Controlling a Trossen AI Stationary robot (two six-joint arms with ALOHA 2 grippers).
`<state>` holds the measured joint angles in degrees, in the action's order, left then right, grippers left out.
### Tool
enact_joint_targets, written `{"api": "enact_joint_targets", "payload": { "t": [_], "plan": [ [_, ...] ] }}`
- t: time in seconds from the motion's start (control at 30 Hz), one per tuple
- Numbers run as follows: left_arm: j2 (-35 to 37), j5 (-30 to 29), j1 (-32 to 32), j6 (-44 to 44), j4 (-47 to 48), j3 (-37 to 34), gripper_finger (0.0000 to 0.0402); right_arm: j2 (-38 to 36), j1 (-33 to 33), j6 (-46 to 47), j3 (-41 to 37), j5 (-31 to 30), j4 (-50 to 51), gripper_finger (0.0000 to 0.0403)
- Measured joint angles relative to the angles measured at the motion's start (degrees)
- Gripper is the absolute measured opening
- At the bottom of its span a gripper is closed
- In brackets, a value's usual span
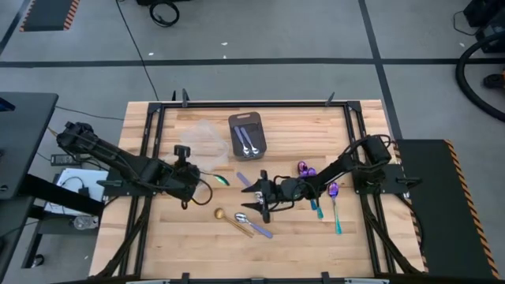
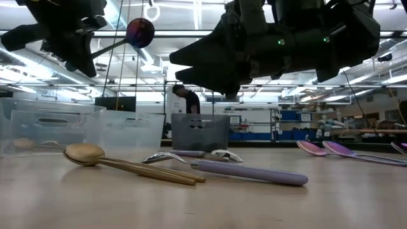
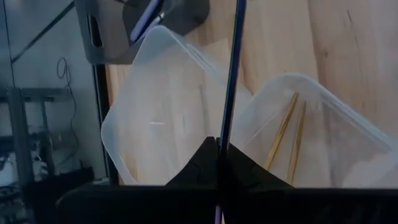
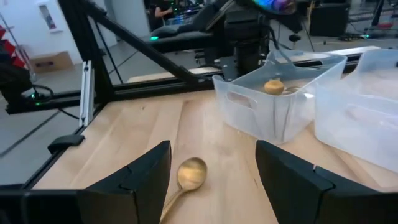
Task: Sort silverware by color (type)
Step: Put the blue spoon into the top transparent bin
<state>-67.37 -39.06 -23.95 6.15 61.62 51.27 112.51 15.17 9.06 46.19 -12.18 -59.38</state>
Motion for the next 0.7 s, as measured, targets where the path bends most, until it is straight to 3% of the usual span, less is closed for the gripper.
{"api": "enact_joint_targets", "payload": {
  "t": [0.33,0.7],
  "plan": [
    [-0.03,-0.14,5.93,-12.77,2.98,0.0,0.0003,-0.04,0.1,-0.29,-0.02,0.3,1.21,0.0242],
    [-0.12,-0.38,16.34,-17.95,1.53,0.0,0.0003,-0.04,0.1,-0.27,-0.04,1.13,2.15,0.0242]
  ]
}}
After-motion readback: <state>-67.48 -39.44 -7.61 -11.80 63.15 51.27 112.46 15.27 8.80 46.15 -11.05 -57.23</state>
